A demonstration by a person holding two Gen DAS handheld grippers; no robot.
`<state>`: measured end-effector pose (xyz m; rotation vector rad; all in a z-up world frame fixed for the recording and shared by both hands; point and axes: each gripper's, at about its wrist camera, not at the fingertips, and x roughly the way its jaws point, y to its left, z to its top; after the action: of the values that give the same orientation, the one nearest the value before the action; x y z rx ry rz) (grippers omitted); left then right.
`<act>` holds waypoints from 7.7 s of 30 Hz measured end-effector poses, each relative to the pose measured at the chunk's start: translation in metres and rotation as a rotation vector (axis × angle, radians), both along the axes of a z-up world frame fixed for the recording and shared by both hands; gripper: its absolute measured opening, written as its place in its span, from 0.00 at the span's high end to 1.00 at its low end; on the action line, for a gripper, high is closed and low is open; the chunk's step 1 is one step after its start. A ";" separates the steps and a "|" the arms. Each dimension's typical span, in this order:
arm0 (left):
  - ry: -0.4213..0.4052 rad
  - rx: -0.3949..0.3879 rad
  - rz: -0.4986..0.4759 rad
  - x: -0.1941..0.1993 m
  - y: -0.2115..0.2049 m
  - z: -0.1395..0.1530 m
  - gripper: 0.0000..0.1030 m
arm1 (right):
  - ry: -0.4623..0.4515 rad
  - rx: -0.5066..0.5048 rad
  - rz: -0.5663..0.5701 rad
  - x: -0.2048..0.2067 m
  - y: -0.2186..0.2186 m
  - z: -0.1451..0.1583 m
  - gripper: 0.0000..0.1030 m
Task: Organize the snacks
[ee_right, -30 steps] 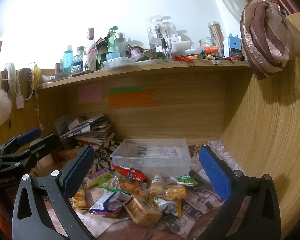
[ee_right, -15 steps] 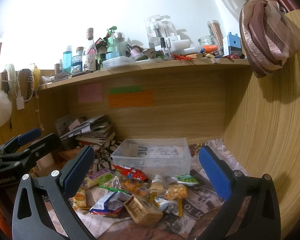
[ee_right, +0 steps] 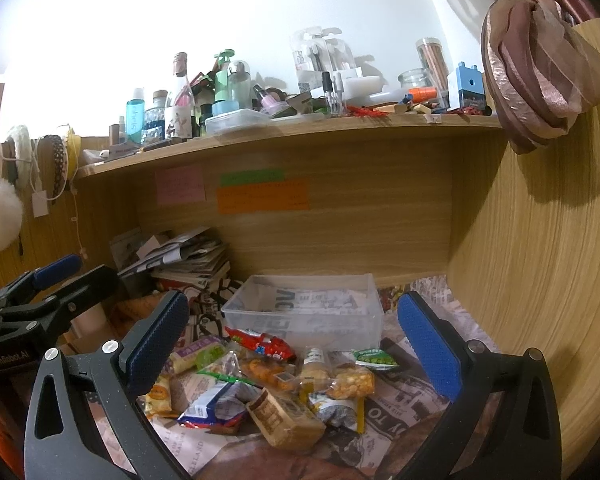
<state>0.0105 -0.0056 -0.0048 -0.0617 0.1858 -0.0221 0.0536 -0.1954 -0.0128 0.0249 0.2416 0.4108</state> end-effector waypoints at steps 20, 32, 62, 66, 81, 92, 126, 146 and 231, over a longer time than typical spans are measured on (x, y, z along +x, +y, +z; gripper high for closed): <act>0.030 -0.001 -0.004 0.004 0.006 -0.008 0.00 | 0.023 -0.008 0.002 0.005 0.001 -0.005 0.00; 0.207 -0.024 0.036 0.034 0.039 -0.054 0.00 | 0.129 -0.065 -0.030 0.036 -0.003 -0.036 0.00; 0.612 -0.103 0.062 0.079 0.073 -0.169 0.19 | 0.462 -0.145 0.143 0.074 0.041 -0.126 0.25; 0.614 -0.091 0.063 0.082 0.072 -0.170 0.33 | 0.482 -0.126 0.150 0.078 0.039 -0.129 0.25; 0.578 -0.076 0.041 0.062 0.076 -0.159 0.64 | 0.494 -0.179 0.114 0.073 0.032 -0.141 0.47; 0.554 -0.061 0.042 0.055 0.075 -0.148 0.76 | 0.405 -0.104 0.138 0.055 0.024 -0.117 0.64; 0.443 0.008 -0.012 0.078 0.071 -0.102 0.67 | 0.312 -0.060 0.133 0.066 0.025 -0.067 0.67; 0.401 -0.005 -0.044 0.196 0.058 -0.047 0.67 | 0.233 -0.108 0.087 0.158 0.031 -0.028 0.67; 0.698 0.051 0.073 0.181 0.111 -0.153 0.30 | 0.542 -0.226 -0.007 0.155 -0.011 -0.116 0.28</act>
<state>0.1914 0.1059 -0.1577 -0.0226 0.8812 0.0783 0.2087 -0.2064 -0.1292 -0.0865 0.8215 0.3619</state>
